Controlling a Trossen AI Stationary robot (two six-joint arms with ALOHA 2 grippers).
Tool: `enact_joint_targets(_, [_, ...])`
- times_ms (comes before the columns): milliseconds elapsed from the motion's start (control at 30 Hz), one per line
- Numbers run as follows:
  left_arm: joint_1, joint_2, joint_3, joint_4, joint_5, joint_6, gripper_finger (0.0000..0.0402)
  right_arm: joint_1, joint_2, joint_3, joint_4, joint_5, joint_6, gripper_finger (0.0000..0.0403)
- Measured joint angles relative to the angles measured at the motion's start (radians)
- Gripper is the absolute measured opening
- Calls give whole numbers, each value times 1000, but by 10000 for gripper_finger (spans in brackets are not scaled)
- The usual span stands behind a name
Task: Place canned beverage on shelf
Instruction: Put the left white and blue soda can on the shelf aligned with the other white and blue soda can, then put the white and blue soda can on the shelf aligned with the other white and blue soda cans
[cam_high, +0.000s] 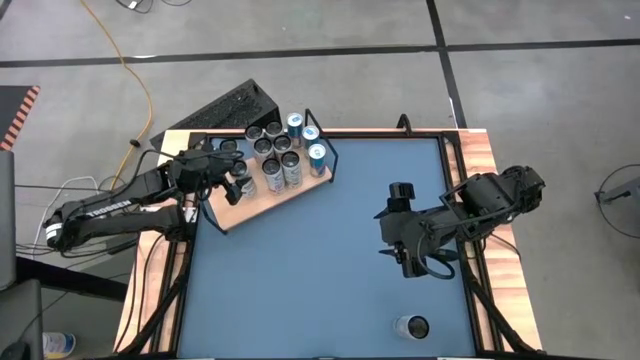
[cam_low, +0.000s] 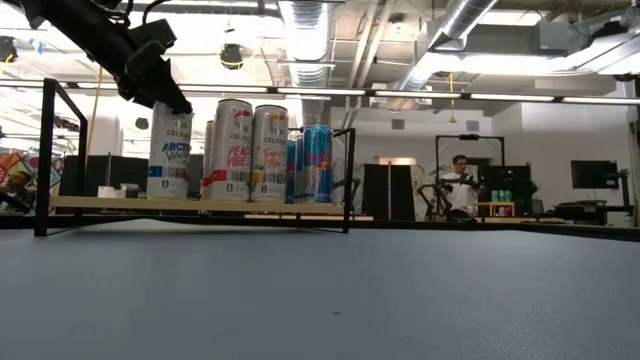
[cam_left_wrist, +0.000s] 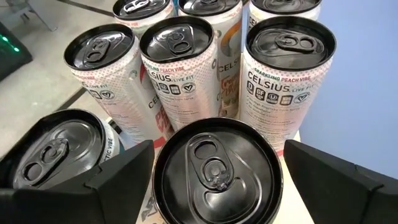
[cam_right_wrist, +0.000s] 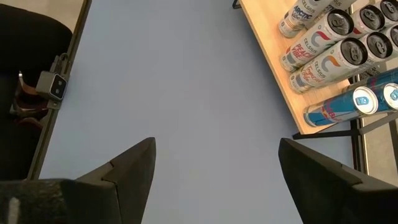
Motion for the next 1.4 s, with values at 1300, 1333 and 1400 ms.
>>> enact_joint_targets(1300, [-247,37,390,-142,106,-53,346,419,-33,-587,396,-143,838,321])
enact_joint_targets(1333, [-252,44,390,-142,106,-53,346,427,-32,-589,393,-142,851,321])
enact_joint_targets(1400, [-261,59,389,-142,106,-56,346,441,-31,-590,393,-127,862,321])
